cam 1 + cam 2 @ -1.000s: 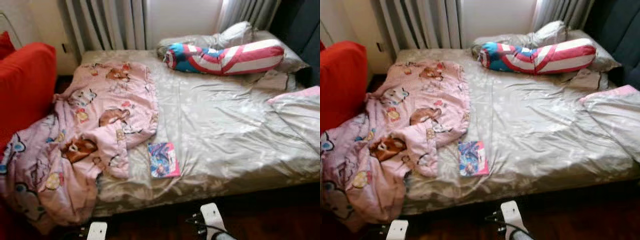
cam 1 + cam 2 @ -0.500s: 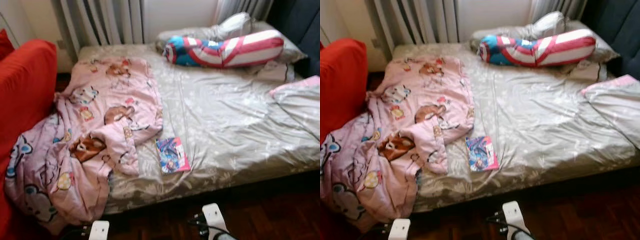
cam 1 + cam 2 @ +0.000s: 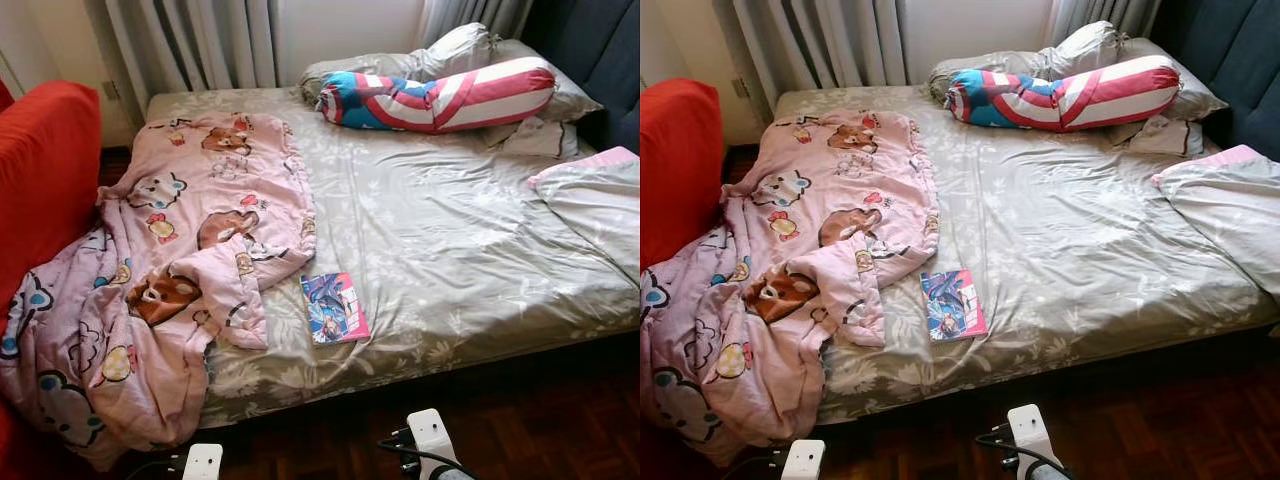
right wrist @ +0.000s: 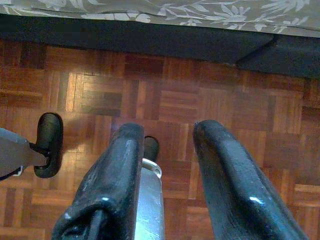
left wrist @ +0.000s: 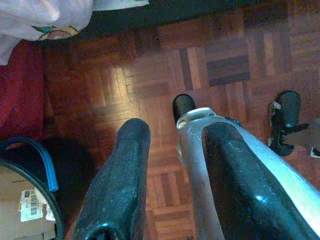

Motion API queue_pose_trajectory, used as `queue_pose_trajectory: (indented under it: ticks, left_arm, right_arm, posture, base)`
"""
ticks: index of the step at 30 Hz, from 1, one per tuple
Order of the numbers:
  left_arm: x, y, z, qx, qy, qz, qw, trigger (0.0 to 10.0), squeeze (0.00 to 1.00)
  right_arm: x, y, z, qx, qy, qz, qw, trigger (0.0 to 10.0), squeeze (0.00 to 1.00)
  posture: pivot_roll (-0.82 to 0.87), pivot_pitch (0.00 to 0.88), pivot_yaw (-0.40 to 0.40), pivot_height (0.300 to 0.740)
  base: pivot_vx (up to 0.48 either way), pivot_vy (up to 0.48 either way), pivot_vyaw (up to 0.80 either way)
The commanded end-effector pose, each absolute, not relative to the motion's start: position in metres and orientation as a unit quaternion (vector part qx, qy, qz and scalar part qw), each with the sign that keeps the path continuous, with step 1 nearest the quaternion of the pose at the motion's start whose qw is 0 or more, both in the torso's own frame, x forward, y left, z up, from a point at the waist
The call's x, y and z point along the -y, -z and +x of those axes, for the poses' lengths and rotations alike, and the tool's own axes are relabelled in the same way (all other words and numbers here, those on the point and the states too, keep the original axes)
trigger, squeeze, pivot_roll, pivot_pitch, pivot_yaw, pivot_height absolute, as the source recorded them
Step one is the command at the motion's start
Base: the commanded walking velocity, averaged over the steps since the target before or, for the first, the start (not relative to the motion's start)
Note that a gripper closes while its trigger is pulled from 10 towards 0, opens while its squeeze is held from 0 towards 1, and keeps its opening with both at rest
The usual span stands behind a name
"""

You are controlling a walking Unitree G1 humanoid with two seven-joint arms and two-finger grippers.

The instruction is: Clean up the room

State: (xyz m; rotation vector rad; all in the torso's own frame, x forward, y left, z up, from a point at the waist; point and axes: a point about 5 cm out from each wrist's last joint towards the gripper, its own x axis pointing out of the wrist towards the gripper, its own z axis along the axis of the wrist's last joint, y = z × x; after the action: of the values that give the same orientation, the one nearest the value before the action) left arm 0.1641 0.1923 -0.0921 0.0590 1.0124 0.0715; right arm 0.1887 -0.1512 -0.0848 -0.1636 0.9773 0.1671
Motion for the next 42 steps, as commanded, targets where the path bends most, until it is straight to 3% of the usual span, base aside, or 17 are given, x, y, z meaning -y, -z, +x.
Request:
queue_pose_trajectory:
  ticks: [1, 14, 23, 34, 42]
  left_arm:
    - [-0.1918, 0.0950, 0.1577, -0.495, -0.033, 0.022, 0.868, 10.0, 0.00]
    - [-0.1919, 0.0952, 0.1573, -0.497, -0.030, 0.022, 0.867, 10.0, 0.00]
    - [-0.1918, 0.0955, 0.1565, -0.498, -0.026, 0.023, 0.867, 10.0, 0.00]
    - [-0.1916, 0.0953, 0.1569, -0.496, -0.026, 0.023, 0.867, 10.0, 0.00]
    - [-0.1928, 0.0920, 0.1611, -0.462, -0.048, 0.009, 0.886, 10.0, 0.00]
  right_arm:
    - [0.1529, 0.0850, 0.1881, -0.468, -0.081, -0.081, 0.876, 10.0, 0.00]
    - [0.1522, 0.0854, 0.1873, -0.470, -0.080, -0.075, 0.876, 10.0, 0.00]
    - [0.1523, 0.0860, 0.1861, -0.471, -0.074, -0.067, 0.877, 10.0, 0.00]
    - [0.1527, 0.0857, 0.1865, -0.469, -0.071, -0.063, 0.878, 10.0, 0.00]
    - [0.1514, 0.0835, 0.1894, -0.449, -0.065, -0.048, 0.890, 10.0, 0.00]
  posture:
    - [-0.07, 0.054, -0.032, 0.740]
    - [-0.07, 0.040, -0.028, 0.740]
    - [-0.07, 0.026, -0.028, 0.740]
    - [-0.07, 0.041, -0.028, 0.740]
    - [-0.08, 0.053, -0.028, 0.740]
  base:
    - [0.000, 0.000, 0.80]
    - [0.273, 0.000, 0.79]
    - [0.308, 0.000, 0.00]
    - [0.023, 0.000, 0.00]
    - [0.000, 0.000, 0.00]
